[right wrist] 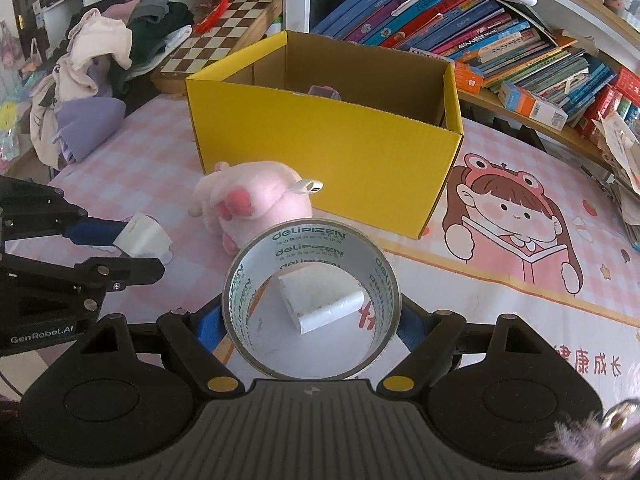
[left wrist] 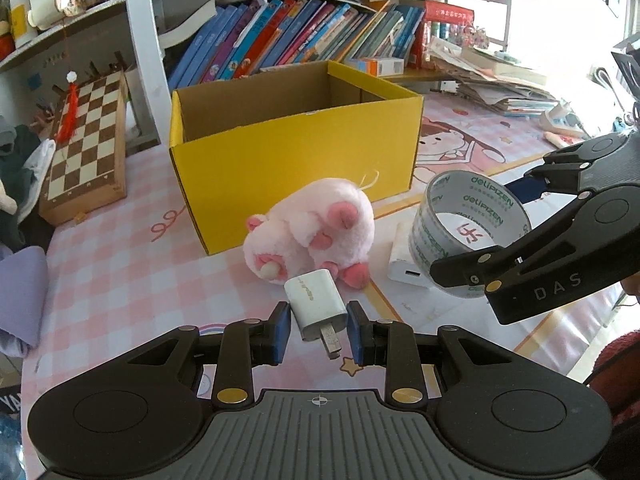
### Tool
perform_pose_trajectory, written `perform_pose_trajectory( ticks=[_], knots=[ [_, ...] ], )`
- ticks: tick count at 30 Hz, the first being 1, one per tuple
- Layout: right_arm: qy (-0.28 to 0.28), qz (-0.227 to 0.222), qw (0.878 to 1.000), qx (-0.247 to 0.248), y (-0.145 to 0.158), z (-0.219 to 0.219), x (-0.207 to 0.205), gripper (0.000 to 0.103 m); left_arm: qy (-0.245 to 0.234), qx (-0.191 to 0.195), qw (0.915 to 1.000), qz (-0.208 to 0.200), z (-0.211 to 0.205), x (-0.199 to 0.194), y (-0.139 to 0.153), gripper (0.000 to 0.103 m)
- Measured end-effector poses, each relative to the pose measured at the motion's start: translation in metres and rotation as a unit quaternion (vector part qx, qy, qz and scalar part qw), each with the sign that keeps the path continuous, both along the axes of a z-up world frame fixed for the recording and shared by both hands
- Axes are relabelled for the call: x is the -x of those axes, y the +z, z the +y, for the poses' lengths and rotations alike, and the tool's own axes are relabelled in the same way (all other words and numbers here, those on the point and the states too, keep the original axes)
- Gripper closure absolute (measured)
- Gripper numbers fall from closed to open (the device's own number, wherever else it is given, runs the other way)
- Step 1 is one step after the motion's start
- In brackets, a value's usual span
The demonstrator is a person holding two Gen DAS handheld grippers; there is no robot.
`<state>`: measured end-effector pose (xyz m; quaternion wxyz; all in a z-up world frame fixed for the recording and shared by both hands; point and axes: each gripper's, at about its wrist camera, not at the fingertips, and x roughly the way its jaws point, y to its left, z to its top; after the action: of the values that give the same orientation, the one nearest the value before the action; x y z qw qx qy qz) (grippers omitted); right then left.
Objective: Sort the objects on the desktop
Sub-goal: 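Lift the charger plug with the left tool while the right tool lifts the tape roll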
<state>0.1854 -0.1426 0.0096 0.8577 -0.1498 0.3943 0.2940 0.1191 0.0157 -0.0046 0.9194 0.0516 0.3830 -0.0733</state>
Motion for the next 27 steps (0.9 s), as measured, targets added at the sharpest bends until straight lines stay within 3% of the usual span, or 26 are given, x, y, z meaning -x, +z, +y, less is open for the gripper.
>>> perform_pose_trajectory(
  ticks=[27],
  knots=[
    [-0.021, -0.026, 0.999, -0.024, 0.031, -0.007, 0.010, 0.021, -0.025, 0.002, 0.9986, -0.046, 0.007, 0.006, 0.027, 0.075]
  ],
)
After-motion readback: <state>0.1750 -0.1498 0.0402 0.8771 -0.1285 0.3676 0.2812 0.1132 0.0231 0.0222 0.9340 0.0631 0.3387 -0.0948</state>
